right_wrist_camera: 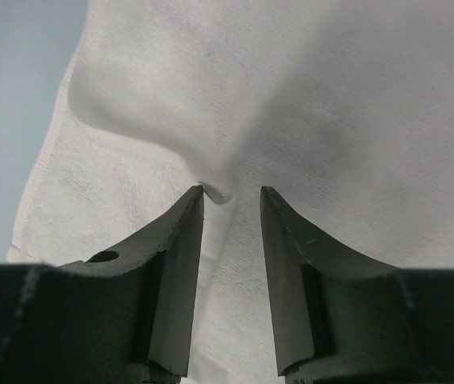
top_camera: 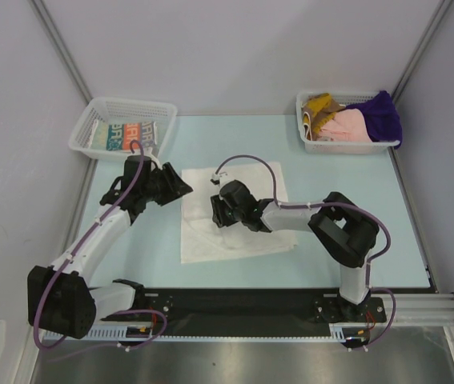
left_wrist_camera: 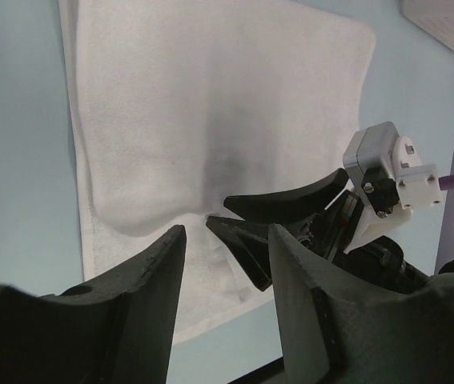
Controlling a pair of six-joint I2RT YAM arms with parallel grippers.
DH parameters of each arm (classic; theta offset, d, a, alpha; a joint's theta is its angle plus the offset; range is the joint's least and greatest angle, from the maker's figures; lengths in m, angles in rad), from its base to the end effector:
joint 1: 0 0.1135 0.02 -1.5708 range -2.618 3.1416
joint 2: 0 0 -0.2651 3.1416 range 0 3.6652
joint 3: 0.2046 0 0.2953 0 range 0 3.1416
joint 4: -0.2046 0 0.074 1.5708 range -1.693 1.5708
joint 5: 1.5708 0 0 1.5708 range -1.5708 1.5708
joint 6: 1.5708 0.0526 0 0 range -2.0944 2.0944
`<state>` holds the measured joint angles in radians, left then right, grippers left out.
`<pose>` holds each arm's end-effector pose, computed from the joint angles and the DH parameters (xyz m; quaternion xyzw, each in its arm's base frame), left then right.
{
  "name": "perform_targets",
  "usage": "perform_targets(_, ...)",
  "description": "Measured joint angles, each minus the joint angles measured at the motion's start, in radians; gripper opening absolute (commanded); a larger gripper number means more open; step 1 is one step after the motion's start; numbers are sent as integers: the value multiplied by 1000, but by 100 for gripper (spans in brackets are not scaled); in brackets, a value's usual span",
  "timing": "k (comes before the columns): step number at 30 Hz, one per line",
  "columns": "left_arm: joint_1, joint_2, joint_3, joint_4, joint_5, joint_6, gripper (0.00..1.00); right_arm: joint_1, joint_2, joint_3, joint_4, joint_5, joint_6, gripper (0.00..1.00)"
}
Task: Fold and stack the towels
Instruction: Fold the towel
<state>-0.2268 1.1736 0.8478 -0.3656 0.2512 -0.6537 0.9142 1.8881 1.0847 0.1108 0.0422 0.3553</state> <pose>0.2960 -0.0817 0.2426 -0.1381 0.8887 -0.2825 0.3337 0.2728 0.3503 0.1181 -0.2410 0.8723 0.2367 0.3536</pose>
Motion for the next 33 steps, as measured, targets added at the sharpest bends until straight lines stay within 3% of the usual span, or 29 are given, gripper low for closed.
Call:
perform_targets(5,1,4,0,0,2,0,52,0,42,27,1,-6,0,37)
perform_targets(10,2,4,0,1,11,0,51,0,47,29,4,-14,0,11)
perform_targets(13,4,4,0,1,15,1,52,0,47,29,6,-25,5,4)
perform_targets(25,12,4,0,1,16,1,52,24,-117,27,29,-119,35,3)
perform_targets(33,16,4,0,0,17,1,52,100,-127,50,26,-133,37,2)
